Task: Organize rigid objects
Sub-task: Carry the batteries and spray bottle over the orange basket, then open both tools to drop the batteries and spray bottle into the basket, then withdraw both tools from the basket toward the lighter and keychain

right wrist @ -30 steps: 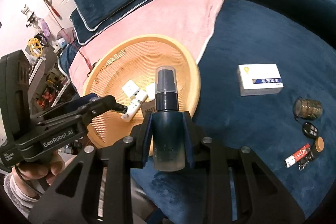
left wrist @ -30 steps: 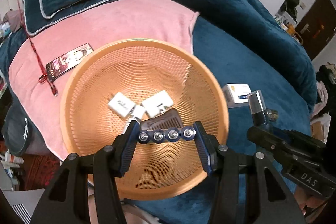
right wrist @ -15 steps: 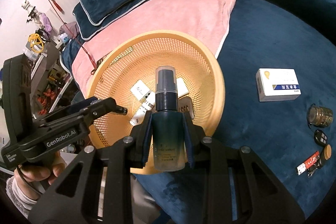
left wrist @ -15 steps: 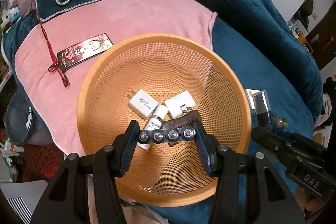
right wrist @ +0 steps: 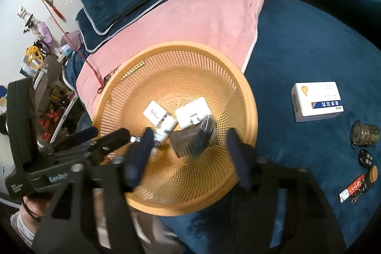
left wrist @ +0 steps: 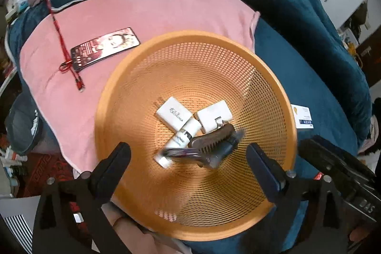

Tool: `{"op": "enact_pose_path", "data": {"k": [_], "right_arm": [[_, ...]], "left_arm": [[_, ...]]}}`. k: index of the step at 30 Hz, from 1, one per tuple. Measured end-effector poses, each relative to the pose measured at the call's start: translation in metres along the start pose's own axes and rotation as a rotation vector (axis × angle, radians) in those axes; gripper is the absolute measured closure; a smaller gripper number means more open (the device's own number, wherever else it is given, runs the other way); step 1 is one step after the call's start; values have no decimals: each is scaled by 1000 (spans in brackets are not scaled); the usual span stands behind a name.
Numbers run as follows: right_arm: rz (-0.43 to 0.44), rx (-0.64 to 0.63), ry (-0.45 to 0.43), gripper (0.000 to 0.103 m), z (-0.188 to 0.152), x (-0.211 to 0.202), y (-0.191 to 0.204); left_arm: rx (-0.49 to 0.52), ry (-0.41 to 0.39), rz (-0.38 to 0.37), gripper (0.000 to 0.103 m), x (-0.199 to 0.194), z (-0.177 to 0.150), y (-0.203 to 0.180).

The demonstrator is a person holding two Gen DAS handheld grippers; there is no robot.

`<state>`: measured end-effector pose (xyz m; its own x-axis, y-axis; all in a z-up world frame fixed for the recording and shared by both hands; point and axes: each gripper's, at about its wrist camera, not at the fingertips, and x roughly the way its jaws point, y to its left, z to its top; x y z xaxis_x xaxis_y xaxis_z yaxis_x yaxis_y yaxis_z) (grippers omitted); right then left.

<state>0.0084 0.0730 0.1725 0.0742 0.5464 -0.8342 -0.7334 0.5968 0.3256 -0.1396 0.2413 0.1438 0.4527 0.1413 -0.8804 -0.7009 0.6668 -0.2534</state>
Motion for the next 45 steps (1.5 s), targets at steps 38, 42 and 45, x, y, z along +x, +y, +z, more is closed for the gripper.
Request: {"op": "enact_pose_path", "data": {"k": [38, 42, 45], "right_arm": [[-48, 61, 57, 1, -23, -17, -26], [-52, 70, 57, 1, -26, -20, -31], [-54, 76, 57, 1, -27, -23, -34]], "left_arm": [[59, 30, 71, 3, -7, -19, -20], [71, 34, 72, 3, -6, -22, -27], [77, 37, 73, 3, -6, -24, -32]]}}
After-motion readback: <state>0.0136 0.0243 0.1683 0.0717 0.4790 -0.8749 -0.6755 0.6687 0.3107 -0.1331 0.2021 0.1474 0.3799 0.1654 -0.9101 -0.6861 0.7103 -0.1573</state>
